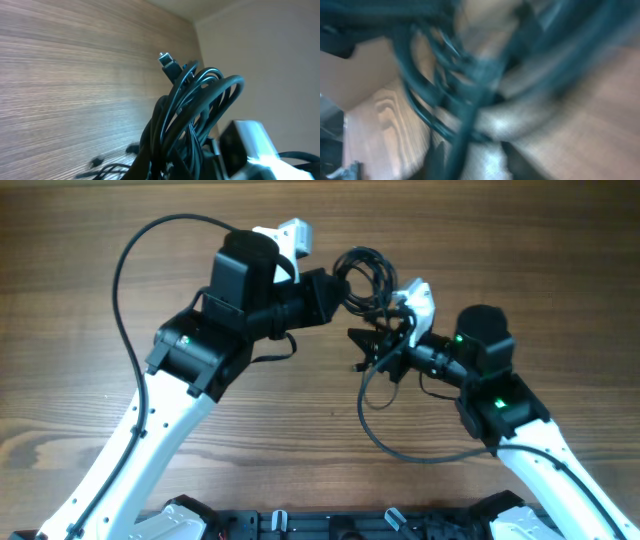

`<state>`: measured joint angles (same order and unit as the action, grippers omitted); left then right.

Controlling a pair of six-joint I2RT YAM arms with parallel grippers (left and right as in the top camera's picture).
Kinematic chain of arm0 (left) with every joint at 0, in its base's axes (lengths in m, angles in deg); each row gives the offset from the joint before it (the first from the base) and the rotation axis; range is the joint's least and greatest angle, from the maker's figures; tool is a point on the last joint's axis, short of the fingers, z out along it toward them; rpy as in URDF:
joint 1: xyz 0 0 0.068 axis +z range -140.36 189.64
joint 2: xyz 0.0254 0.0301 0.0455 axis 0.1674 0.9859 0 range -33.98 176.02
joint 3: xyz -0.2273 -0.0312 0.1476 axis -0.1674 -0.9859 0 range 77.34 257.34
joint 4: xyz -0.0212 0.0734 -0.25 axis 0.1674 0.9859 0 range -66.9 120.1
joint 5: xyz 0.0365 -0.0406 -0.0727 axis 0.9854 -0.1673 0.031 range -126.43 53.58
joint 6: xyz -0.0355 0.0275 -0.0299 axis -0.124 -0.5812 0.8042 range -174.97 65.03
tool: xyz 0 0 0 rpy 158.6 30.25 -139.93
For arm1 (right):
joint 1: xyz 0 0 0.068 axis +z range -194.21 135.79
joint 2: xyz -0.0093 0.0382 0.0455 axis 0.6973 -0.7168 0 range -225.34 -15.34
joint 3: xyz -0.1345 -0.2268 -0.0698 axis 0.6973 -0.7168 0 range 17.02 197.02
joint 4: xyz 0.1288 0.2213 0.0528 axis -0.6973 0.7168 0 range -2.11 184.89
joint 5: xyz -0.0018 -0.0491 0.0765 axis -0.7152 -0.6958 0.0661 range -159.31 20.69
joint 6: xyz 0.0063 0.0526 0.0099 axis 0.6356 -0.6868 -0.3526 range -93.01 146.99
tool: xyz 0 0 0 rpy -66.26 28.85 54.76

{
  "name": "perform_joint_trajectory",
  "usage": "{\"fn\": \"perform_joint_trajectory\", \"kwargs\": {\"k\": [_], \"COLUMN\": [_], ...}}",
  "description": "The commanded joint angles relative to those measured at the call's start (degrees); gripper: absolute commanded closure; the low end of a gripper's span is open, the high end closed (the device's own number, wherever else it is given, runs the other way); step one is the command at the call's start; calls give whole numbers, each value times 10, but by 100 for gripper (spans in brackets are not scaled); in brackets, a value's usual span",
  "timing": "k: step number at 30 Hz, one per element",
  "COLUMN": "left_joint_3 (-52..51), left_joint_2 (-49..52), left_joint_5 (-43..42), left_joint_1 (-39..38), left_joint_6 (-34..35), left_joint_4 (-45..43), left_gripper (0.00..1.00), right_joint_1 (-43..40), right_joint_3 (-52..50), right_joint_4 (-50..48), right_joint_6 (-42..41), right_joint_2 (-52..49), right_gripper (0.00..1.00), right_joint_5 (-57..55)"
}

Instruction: Untangle cables

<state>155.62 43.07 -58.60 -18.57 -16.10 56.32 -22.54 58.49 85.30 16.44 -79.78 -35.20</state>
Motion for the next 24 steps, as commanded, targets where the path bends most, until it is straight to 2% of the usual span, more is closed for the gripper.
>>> {"fn": "perform_joint_trajectory", "kwargs": {"k": [1, 6, 9, 13, 16, 20, 24], "left_joint_3": [4, 4, 4, 4, 4, 4, 4], "left_joint_2": [-1, -1, -1, 0, 0, 0, 0], "left_joint_5": [70, 92, 79, 77, 77, 77, 78], "left_joint_1": [36, 48, 21, -40, -71, -109, -114], "left_joint_6": [17, -83, -154, -236, -244, -284, -312], "left_joint_4": [22, 28, 21, 0, -7, 0, 21], "left_gripper": [96, 96, 96, 96, 96, 96, 96], "right_joint_1": [-10, -22, -22, -22, -22, -23, -26], "right_joint_3": [4, 4, 4, 4, 4, 4, 4], "right_joint_4": [16, 46, 53, 52, 52, 54, 100], "right_joint_6": [-117, -132, -179, -181, -181, -183, -257], "right_joint_2": [6, 88, 125, 132, 132, 132, 132], "right_gripper": [96, 96, 96, 96, 96, 96, 96], "right_joint_5": [39, 128, 133, 153, 152, 91, -28]}}
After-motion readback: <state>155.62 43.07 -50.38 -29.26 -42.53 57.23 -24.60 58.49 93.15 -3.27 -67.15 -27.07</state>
